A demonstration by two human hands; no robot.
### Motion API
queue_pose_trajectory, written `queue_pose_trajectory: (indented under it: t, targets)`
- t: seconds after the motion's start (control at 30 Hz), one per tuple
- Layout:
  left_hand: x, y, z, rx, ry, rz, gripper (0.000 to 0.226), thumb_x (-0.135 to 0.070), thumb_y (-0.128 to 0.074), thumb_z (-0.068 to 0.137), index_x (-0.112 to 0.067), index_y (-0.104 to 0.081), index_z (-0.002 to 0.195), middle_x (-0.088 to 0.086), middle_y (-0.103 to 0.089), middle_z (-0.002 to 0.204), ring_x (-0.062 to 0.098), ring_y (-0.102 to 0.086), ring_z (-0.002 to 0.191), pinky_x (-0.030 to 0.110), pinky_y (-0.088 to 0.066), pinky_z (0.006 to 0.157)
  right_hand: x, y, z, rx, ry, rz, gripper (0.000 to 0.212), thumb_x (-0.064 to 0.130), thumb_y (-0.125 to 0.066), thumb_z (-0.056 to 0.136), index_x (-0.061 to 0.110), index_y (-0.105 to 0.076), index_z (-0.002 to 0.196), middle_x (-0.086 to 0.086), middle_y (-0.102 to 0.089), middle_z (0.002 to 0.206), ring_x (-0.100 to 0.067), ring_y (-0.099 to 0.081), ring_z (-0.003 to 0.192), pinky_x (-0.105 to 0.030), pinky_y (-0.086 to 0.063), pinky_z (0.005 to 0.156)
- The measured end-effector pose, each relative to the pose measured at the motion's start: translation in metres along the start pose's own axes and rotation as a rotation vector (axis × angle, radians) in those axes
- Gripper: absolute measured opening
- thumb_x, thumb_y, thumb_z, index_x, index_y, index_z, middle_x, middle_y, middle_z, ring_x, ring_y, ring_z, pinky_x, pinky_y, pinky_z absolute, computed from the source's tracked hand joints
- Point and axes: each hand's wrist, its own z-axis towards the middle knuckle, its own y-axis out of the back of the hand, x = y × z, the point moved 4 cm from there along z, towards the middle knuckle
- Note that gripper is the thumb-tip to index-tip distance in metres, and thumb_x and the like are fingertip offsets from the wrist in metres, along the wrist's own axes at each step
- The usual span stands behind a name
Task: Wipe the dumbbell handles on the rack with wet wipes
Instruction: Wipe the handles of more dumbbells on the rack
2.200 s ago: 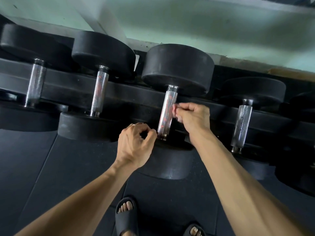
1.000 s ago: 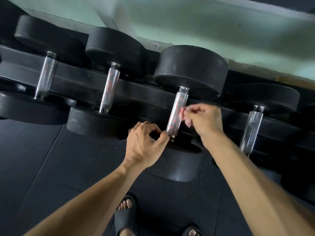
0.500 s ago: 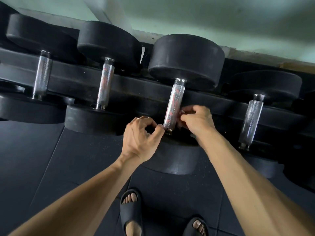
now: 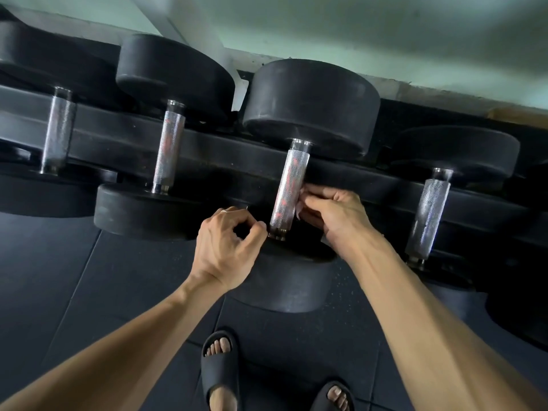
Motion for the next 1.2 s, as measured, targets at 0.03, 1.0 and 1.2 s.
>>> queue_pose_trajectory:
  t: [0.03,1.0,1.2]
  targets:
    - [0.000,0.000,0.000,0.001,-0.002,-0.003,0.035,-0.049,-0.044,0.071,-0.021,-0.055,0.053,-0.008,-0.053,0.056,0.009,-0.050,0.069,0.014,-0.030,0.059,0.006,0.000,0.003,-0.029,0.031,0.026,0.027,-0.011,-0.062,0.088,0.013,-0.073,0.082,-0.004,-0.072,0.069,-0.016,-0.065,0.061,-0.028,-0.056,0.063]
    - [-0.001,0.001,0.001,0.018,-0.003,0.016,0.043,-0.048,-0.042,0.072,-0.013,-0.064,0.060,-0.009,-0.057,0.060,0.009,-0.053,0.072,0.015,-0.032,0.061,-0.009,0.000,0.022,0.057,-0.163,0.349,0.014,-0.008,-0.064,0.087,0.005,-0.067,0.083,-0.008,-0.070,0.070,-0.015,-0.064,0.058,-0.024,-0.058,0.054]
    - [-0.001,0.000,0.001,0.017,-0.003,0.014,0.044,-0.047,-0.043,0.072,-0.011,-0.065,0.061,-0.005,-0.059,0.060,0.011,-0.053,0.072,0.013,-0.032,0.060,0.009,-0.001,0.031,-0.008,-0.079,0.541,0.017,-0.013,-0.063,0.086,0.002,-0.071,0.084,-0.012,-0.074,0.078,-0.018,-0.070,0.067,-0.025,-0.058,0.056]
